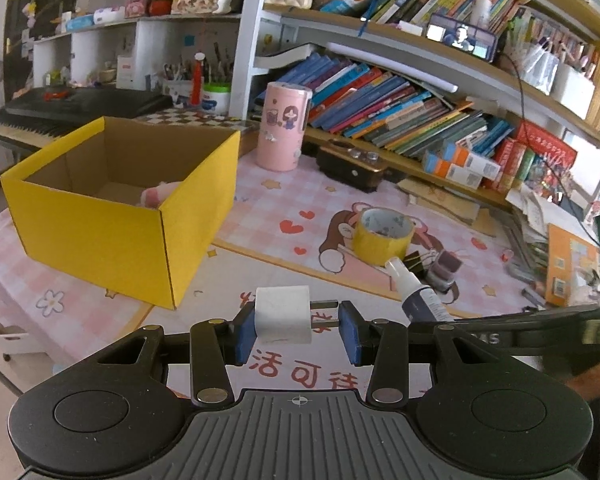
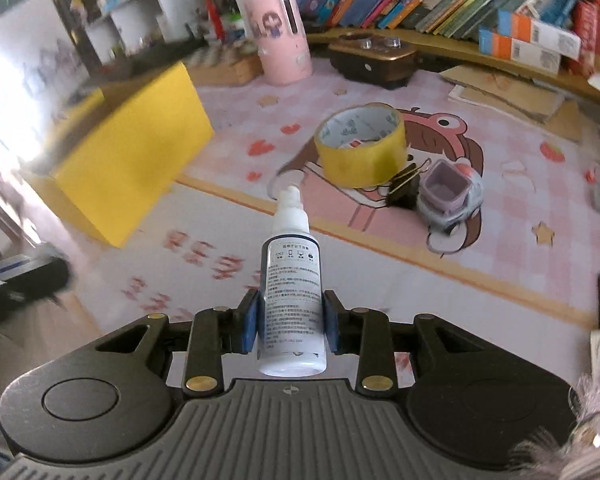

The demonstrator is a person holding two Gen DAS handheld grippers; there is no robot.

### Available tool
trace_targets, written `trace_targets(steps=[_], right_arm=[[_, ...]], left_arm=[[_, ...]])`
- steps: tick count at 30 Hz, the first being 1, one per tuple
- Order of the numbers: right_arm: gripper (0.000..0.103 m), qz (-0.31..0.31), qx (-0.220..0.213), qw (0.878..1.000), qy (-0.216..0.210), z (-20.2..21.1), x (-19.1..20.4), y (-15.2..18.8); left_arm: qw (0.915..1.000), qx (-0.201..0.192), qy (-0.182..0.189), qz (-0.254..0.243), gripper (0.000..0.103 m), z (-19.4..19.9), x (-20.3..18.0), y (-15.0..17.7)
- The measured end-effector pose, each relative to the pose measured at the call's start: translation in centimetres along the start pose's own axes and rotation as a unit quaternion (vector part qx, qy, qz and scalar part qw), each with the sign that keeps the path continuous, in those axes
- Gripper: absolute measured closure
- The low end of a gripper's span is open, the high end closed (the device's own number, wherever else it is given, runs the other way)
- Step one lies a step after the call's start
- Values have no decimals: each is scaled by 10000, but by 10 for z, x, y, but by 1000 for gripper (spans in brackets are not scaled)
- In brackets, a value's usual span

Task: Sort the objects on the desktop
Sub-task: 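Carry the plug and spray bottle with both tools over the yellow box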

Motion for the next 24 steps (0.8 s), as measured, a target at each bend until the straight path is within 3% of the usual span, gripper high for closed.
trace_targets(steps=[4, 13, 24], right_arm=[[73, 1, -147, 9999, -63, 24, 24, 4], [73, -41, -236, 9992, 313, 43, 66, 20], [73, -56, -195, 9988, 439, 52, 161, 43]], left_arm=[[9999, 30, 129, -42, 62, 5, 5, 3], [9982, 73, 486, -347, 62, 29, 23, 11], [9969, 152, 729, -262, 62, 79, 94, 13]])
Point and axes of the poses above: each gripper's, at about its wrist camera, not at the fingertips, and z roughly against the way its jaws point, x to its left, y to its underside, the point moved 7 cm from there along -z, roughly the way its jaws point, and after that the axes turned 12 degrees about z, right-handed, at the moved point
